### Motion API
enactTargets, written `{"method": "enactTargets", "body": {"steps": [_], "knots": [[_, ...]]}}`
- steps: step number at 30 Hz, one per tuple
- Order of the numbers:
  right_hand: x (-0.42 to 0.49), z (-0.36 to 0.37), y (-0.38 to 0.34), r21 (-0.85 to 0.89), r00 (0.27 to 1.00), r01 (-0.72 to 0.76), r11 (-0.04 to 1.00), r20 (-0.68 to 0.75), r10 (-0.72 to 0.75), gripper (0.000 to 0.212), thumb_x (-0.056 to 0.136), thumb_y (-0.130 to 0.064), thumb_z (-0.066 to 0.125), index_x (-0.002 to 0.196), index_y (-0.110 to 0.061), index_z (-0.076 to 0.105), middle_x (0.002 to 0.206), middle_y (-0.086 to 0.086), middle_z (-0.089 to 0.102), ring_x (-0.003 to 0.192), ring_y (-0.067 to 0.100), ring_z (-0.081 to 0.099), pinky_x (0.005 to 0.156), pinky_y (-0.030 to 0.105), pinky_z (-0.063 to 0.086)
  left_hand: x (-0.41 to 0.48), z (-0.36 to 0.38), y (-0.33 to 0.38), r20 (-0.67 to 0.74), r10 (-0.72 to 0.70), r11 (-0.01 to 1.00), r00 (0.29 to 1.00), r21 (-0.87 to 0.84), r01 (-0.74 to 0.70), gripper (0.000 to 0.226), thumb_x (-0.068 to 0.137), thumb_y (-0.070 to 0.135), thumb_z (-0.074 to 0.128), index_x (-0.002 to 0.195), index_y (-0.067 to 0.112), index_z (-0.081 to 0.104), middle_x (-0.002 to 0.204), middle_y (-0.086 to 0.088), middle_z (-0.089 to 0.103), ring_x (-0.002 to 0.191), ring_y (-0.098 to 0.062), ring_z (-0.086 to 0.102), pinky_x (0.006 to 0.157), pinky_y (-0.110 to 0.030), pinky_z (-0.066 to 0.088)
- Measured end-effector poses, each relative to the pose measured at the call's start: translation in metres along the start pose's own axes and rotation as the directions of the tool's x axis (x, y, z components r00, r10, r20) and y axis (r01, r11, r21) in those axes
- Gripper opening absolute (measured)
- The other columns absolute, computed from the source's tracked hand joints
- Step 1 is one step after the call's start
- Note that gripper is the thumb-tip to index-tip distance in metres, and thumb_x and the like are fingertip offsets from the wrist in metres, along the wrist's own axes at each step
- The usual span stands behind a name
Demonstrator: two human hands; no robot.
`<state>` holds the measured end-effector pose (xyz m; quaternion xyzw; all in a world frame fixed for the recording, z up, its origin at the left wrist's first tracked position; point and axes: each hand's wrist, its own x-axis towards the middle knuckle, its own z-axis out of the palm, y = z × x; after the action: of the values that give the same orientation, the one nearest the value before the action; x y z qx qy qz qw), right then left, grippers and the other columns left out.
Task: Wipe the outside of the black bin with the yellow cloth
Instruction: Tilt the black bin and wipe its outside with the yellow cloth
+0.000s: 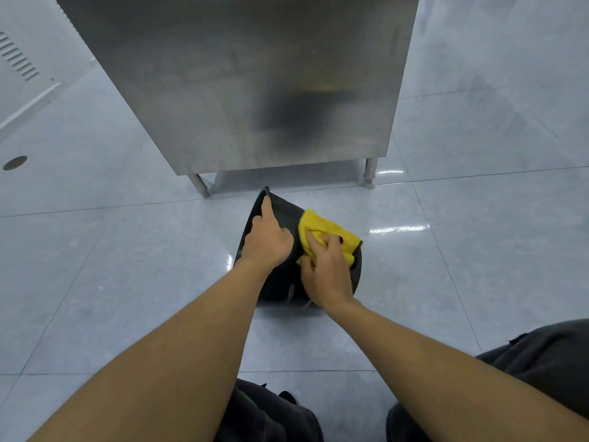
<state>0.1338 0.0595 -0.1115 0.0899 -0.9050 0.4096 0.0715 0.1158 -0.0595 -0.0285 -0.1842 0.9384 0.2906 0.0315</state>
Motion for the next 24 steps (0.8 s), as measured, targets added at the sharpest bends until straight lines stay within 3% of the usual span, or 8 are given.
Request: {"method": "enactTargets", "body": {"steps": [3,5,8,10,13,16,20,24], "knots": [[0.001,0.005,-0.011,0.020,0.989,0.142,0.990,0.046,-0.143,0.050,0.091,-0.021,0.056,0.141,-0.022,0.051,0.116,0.005,0.046,0.089,0.019,0.049,0.068,0.030,0.050,0.000,-0.001,0.000,0.005,0.012,1.000,1.000,-0.012,-0.012,0.080,0.093,0.014,0.049,0.159,0.016,0.004,0.145,-0.020,0.039,0.120,-0.039,0.052,0.097,-0.045,0.044],[0.001,0.006,-0.005,0.000,0.992,0.119,0.993,0.045,-0.119,0.052,0.092,-0.021,0.055,0.143,-0.025,0.049,0.117,0.004,0.045,0.091,0.020,0.049,0.066,0.033,0.051,0.002,-0.001,-0.004,-0.014,0.009,0.996,1.000,-0.086,-0.010,0.075,0.090,0.009,0.052,0.153,0.008,0.011,0.138,-0.021,0.046,0.113,-0.038,0.055,0.089,-0.042,0.047],[0.000,0.004,0.012,-0.035,0.999,-0.033,0.999,-0.016,0.032,0.051,0.092,-0.020,0.052,0.142,-0.026,0.050,0.116,0.006,0.044,0.091,0.024,0.050,0.071,0.033,0.049,0.000,0.000,-0.005,-0.051,-0.003,0.993,0.999,-0.120,-0.004,0.050,0.091,0.006,0.051,0.133,0.002,0.026,0.106,-0.020,0.057,0.081,-0.029,0.056,0.063,-0.034,0.041],[0.001,0.002,0.025,-0.061,0.981,-0.190,0.980,-0.043,0.188,0.049,0.094,-0.023,0.048,0.142,-0.029,0.048,0.118,0.008,0.043,0.094,0.027,0.053,0.073,0.032,0.047,-0.003,0.002,-0.006,-0.063,-0.016,0.996,0.998,-0.090,0.010,0.043,0.094,0.008,0.051,0.130,0.004,0.028,0.107,-0.018,0.054,0.081,-0.027,0.054,0.065,-0.035,0.039],[0.000,-0.004,0.044,-0.054,0.902,-0.431,0.901,-0.036,0.430,0.052,0.095,-0.024,0.045,0.145,-0.034,0.042,0.125,0.010,0.040,0.104,0.034,0.054,0.083,0.038,0.046,-0.004,0.000,-0.009,-0.044,-0.040,0.999,0.998,-0.021,0.039,0.053,0.098,0.015,0.048,0.144,0.013,0.021,0.116,-0.014,0.052,0.088,-0.027,0.054,0.072,-0.038,0.042],[-0.001,-0.006,0.047,-0.043,0.852,-0.524,0.851,-0.015,0.524,0.051,0.096,-0.021,0.044,0.147,-0.031,0.039,0.127,0.011,0.038,0.102,0.035,0.055,0.085,0.041,0.046,-0.003,0.000,-0.008,-0.011,0.010,1.000,1.000,-0.021,-0.010,0.071,0.099,0.015,0.047,0.157,0.022,0.007,0.107,-0.009,0.059,0.078,-0.019,0.057,0.070,-0.036,0.048],[0.000,-0.006,0.028,-0.066,0.955,-0.296,0.953,-0.042,0.293,0.046,0.092,-0.017,0.047,0.138,-0.022,0.053,0.125,0.012,0.045,0.099,0.032,0.054,0.076,0.034,0.045,-0.002,0.000,-0.004,-0.011,0.022,0.998,1.000,-0.064,-0.022,0.075,0.096,0.017,0.047,0.158,0.026,0.006,0.090,-0.010,0.064,0.079,-0.026,0.064,0.077,-0.047,0.058],[0.004,-0.002,-0.001,0.019,0.996,0.084,0.996,0.032,-0.085,0.051,0.087,-0.017,0.052,0.138,-0.021,0.055,0.116,0.008,0.048,0.097,0.025,0.051,0.075,0.035,0.048,-0.003,-0.005,-0.001,-0.013,0.050,0.998,0.999,-0.031,-0.051,0.071,0.094,0.018,0.048,0.157,0.022,0.015,0.101,-0.005,0.057,0.085,-0.025,0.052,0.078,-0.036,0.041]]}}
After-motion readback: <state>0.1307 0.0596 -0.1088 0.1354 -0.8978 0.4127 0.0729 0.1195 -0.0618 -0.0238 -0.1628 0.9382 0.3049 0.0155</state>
